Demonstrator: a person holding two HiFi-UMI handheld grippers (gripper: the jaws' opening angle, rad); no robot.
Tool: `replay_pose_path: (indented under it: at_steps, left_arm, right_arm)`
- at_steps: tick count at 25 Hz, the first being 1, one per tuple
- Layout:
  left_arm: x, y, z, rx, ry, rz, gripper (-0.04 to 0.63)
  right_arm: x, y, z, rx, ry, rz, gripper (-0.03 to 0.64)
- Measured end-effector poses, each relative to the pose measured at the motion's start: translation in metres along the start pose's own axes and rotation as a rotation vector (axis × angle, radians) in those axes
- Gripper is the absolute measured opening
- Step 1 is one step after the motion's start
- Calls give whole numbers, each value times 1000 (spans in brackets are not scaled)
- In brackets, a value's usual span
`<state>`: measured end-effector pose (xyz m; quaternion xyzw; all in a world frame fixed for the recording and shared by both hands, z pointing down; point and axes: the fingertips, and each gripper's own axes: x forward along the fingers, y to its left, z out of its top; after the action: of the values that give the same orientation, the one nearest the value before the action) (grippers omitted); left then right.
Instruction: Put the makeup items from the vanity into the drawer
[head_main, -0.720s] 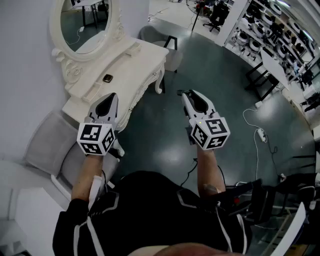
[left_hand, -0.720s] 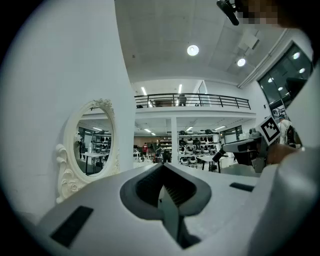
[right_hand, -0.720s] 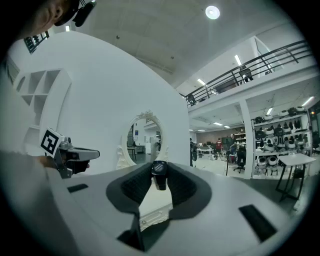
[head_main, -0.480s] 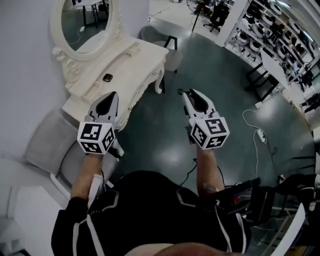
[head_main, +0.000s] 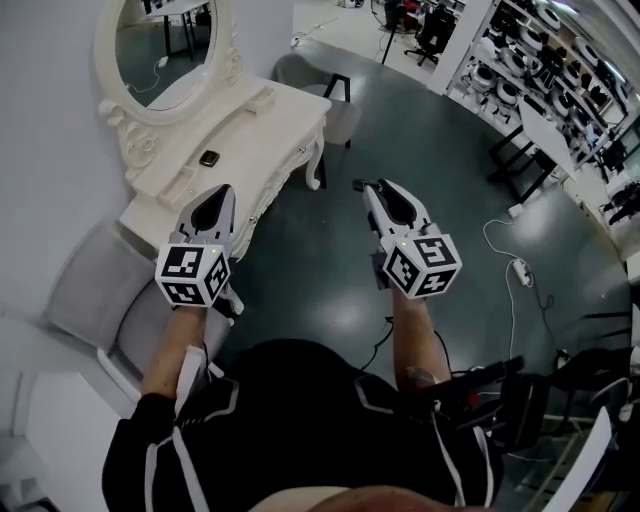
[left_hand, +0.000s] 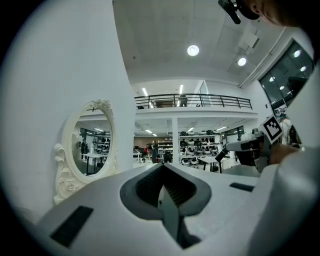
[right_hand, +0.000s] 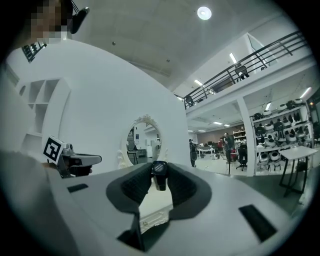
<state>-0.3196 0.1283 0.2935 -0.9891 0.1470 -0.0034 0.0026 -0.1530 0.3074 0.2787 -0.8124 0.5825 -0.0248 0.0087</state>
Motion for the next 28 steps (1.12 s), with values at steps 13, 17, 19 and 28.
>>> replay_pose_path:
  at_steps: [13, 17, 19, 28]
  left_arm:
    - [49, -65, 4, 45, -37, -33, 3]
    - [67, -63, -2, 21, -31, -30, 3]
    - [84, -59, -3, 14, -39, -42, 3]
    - [158, -4, -9, -16, -27, -60, 3]
  right_arm:
    - [-24, -69, -5, -11, -21, 27, 103]
    - [-17, -80, -12, -2, -4, 34, 103]
    - [-8, -89, -10, -10, -4, 23, 103]
    - [85, -103, 2, -19, -7, 35, 103]
